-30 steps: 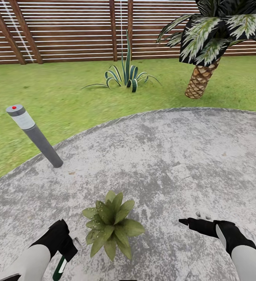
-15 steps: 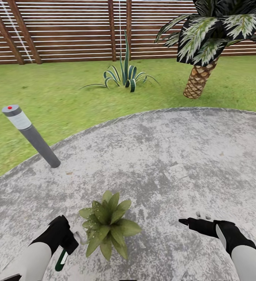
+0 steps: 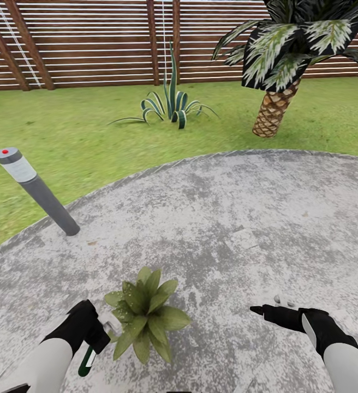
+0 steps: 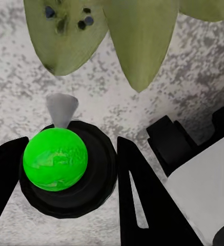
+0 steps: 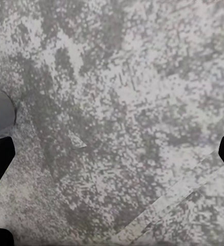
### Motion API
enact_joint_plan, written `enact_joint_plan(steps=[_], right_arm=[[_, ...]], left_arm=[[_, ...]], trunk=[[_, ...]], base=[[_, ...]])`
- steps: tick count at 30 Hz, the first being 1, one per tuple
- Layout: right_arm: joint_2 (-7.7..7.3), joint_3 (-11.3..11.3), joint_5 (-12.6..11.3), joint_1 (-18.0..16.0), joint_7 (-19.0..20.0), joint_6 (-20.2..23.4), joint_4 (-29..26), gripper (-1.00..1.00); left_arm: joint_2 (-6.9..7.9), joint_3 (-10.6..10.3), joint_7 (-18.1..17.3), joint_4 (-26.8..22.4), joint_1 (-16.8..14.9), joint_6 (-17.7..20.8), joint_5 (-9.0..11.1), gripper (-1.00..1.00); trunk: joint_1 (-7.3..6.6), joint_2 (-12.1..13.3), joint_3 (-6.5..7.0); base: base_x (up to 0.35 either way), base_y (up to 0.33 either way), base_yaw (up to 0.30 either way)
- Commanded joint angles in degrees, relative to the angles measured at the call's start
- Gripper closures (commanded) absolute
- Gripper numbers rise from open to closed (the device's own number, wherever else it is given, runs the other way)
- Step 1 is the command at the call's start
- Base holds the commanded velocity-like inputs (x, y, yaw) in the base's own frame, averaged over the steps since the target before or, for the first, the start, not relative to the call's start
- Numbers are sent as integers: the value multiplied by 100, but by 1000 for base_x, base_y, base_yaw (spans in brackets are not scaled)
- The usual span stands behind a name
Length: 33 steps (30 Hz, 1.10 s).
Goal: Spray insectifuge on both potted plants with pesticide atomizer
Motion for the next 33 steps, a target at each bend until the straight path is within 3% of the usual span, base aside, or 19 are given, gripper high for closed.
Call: enact_joint_plan(steps=[1,11,19,22,28,33], right_arm=[[5,-48,51,-5,41,30,-8,-100],[5,-48,52,-5,39,30,-8,-100],[5,-47,52,-5,39,28,-8,-100],[5,-47,52,-5,39,30,-8,-100],[5,-47,52,-5,39,30,-8,-100],[5,-48,52,-5,39,30,-8,-100]], left_arm=[[11,42,-31,3,-1,26,-28,100],[50,54,-2,577,98,9,-57,100],[200,58,-3,825,137,0,-40,100],[169,48,-36,484,137,16,-23,100],[-142,35,-209,-364,125,109,-24,100],[-250,13,-1053,-893,82,702,-42,100]], trunk=[[-1,-2,-4],[-1,-2,-4],[-1,-2,-4],[-1,-2,-4],[-1,-2,-4],[-1,-2,-4]], base=[[0,0,0],[0,0,0],[0,0,0],[0,0,0],[0,0,0],[0,0,0]])
